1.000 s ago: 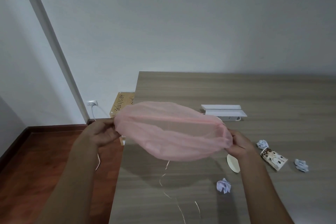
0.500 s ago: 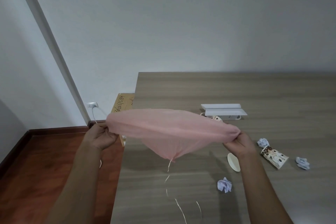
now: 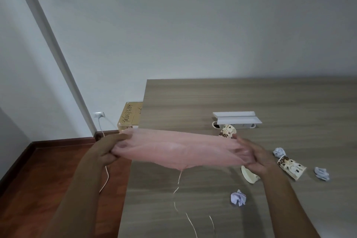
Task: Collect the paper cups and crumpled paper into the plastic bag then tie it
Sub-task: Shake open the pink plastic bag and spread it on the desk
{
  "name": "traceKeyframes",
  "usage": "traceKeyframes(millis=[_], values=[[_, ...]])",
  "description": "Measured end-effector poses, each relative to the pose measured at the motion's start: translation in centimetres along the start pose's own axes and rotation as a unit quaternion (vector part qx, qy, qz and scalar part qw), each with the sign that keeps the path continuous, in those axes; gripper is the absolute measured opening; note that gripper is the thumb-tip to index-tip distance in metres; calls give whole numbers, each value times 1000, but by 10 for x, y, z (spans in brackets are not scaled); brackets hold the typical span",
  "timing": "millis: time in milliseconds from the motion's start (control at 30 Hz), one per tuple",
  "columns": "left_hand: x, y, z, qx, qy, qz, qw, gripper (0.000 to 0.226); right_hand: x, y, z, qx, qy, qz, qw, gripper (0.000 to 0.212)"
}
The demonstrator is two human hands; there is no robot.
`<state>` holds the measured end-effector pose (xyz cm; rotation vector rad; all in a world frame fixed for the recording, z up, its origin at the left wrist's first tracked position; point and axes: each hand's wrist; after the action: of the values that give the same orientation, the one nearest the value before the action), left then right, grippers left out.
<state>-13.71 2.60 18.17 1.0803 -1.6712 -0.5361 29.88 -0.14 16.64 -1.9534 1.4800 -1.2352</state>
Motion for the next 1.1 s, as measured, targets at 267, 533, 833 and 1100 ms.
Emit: traceKeyframes(millis=[267, 533, 833, 1100], values=[[-2, -15, -30, -9, 38, -56, 998, 31, 11, 10, -33, 442, 187, 185, 858, 37], [8, -14, -79, -15, -11, -41, 999, 19, -12, 97, -151, 674, -163, 208, 689, 19], [15, 17, -5, -18, 182, -81, 980, 29, -44, 100, -110, 857, -100, -276, 422, 60], [14, 1, -24, -19, 81, -20, 996, 34, -54, 120, -123, 776, -211, 7, 594, 47]])
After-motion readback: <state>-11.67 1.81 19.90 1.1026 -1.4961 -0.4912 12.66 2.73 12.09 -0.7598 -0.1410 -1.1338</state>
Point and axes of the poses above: each hand's wrist, its own x-axis away from the middle knuckle, its own z-axis out of the back of the hand, y = z × x, and after that the axes turned 4 degrees about z, right-handed
